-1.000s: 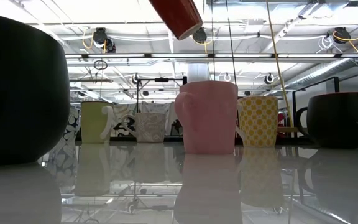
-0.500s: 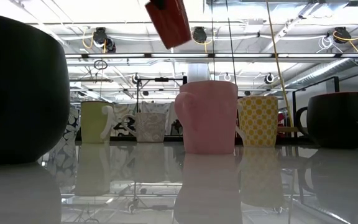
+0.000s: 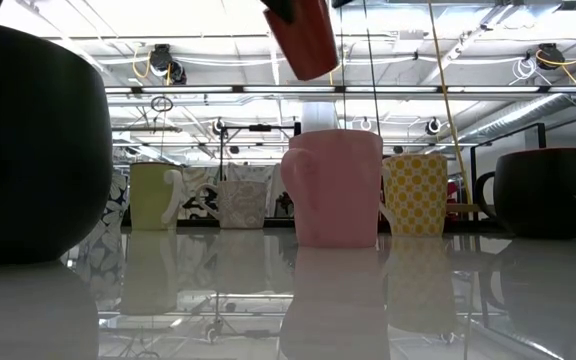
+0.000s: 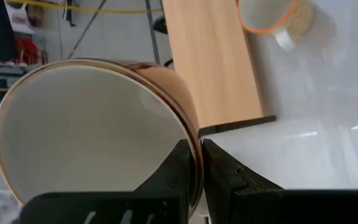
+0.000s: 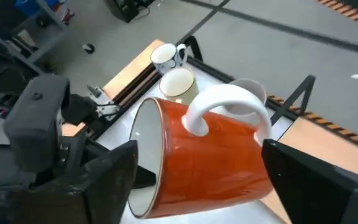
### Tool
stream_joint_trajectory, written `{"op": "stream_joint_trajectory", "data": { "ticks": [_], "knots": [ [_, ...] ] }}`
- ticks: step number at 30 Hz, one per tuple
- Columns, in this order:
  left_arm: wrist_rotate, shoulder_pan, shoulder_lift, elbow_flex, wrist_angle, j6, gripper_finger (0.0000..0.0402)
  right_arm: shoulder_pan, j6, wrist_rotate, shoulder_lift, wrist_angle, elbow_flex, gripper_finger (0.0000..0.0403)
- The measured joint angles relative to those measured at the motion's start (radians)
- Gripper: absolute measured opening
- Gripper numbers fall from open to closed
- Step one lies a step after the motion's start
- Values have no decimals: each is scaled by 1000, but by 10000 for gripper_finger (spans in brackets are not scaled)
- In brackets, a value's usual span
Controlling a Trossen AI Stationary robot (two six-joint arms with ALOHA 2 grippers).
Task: Place coffee mugs
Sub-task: Put the orange mug on the shelf
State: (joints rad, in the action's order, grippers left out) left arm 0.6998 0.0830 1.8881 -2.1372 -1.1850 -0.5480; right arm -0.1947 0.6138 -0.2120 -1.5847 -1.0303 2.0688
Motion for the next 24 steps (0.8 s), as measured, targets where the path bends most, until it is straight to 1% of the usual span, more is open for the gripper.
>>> {"op": "stream_joint_trajectory", "data": {
  "ticks": [3,6,13,17,20,24],
  "knots": [
    [-3,-9,0,0,35,-42,23,-16,15,52,0,1,-13,299],
    [-1,-24,0,0,27,-57,22,-28,33,86,0,14,-35,278],
    [-1,-46,0,0,29,-56,22,-29,35,84,0,13,-85,251],
    [-33,-50,0,1,24,-56,22,-29,21,82,1,14,-116,234],
    [-46,-46,1,2,20,-52,22,-29,11,79,1,-10,-123,212],
    [-49,-33,1,2,28,-45,26,-28,-2,65,2,-38,-123,171]
  ]
}}
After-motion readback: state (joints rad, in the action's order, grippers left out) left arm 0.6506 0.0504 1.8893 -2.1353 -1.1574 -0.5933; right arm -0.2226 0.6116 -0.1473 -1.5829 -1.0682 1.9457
